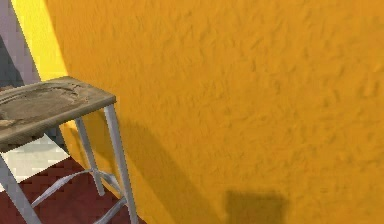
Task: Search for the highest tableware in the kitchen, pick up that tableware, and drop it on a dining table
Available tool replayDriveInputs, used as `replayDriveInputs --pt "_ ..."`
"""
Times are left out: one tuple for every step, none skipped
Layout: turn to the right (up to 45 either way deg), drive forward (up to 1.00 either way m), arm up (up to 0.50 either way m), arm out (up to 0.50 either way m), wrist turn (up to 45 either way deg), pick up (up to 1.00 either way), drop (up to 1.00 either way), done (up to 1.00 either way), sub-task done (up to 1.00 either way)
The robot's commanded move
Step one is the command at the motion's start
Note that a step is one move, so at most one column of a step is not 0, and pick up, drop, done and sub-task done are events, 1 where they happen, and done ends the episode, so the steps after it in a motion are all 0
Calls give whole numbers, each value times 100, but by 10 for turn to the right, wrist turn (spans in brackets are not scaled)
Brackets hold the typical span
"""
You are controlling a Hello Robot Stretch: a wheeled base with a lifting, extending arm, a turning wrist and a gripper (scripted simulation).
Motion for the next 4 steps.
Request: replayDriveInputs --pt "0 0 -8 0 0 0 0 0 0" --pt "0 0 0 0 0 100 0 0 0" --pt "0 0 8 0 0 0 0 0 0" --pt "0 0 0 0 -450 0 0 0 0"
